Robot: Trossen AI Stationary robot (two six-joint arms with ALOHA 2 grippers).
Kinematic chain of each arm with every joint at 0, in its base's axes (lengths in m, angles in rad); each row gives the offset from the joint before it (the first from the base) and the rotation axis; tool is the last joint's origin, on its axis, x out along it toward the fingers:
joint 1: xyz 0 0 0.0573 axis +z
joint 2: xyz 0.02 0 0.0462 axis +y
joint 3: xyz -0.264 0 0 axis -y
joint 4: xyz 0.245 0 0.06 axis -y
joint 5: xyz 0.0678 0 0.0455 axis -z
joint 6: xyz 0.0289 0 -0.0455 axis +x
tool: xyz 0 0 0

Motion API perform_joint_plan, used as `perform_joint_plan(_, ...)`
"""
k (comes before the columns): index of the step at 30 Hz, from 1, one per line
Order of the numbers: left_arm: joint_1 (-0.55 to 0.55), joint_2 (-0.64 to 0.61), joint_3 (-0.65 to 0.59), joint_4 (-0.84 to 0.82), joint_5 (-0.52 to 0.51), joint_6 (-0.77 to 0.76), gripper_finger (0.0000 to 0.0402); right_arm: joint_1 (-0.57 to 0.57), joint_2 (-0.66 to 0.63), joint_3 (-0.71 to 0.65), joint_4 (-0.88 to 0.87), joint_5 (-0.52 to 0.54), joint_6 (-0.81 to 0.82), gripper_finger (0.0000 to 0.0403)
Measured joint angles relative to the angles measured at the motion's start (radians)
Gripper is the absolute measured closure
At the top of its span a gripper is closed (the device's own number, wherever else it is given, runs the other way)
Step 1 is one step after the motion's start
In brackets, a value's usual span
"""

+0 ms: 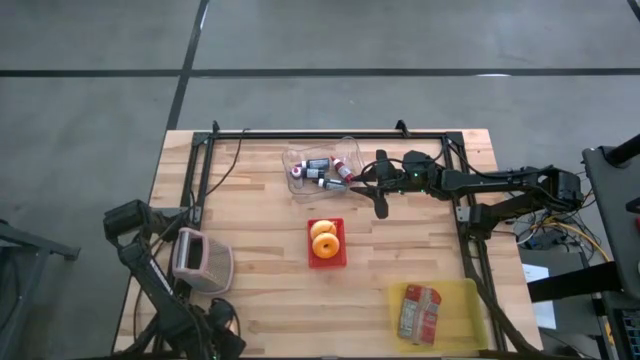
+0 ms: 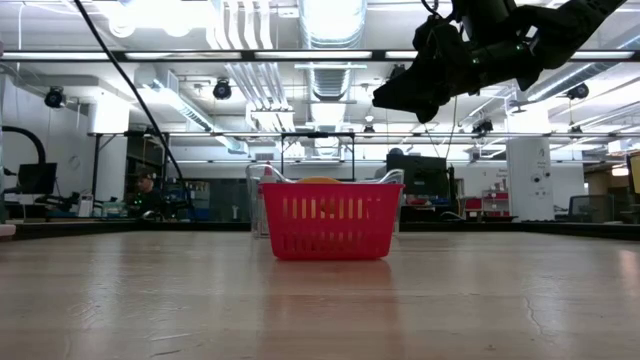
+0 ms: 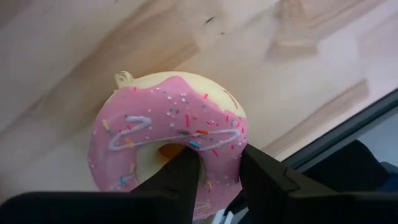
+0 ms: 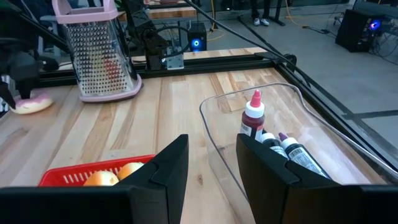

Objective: Pick & Place Food Item
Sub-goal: Put the pink donut into the red bin

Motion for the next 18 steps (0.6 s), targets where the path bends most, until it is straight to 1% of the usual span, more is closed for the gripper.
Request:
perform_joint_plan(6, 0.012, -0.001, 0.019, -0.007, -0.04, 0.037, 0.0291, 0.0, 0.0, 0.0, 0.0, 0.0, 0.0, 0.0273)
perform_joint_plan(9, 0.019, -0.01, 0.032, -0.011, -0.084, 0.061, 0.0294, 0.0, 0.0, 0.0, 0.0, 0.0, 0.0, 0.0273)
perform_joint_plan(12, 0.024, -0.028, 0.043, -0.011, -0.167, 0.115, 0.0294, 0.0, 0.0, 0.0, 0.0, 0.0, 0.0, 0.0273)
perform_joint_plan(18, 0.053, -0.083, 0.051, -0.011, -0.396, 0.262, 0.0295, 0.0, 0.0, 0.0, 0.0, 0.0, 0.0, 0.0273)
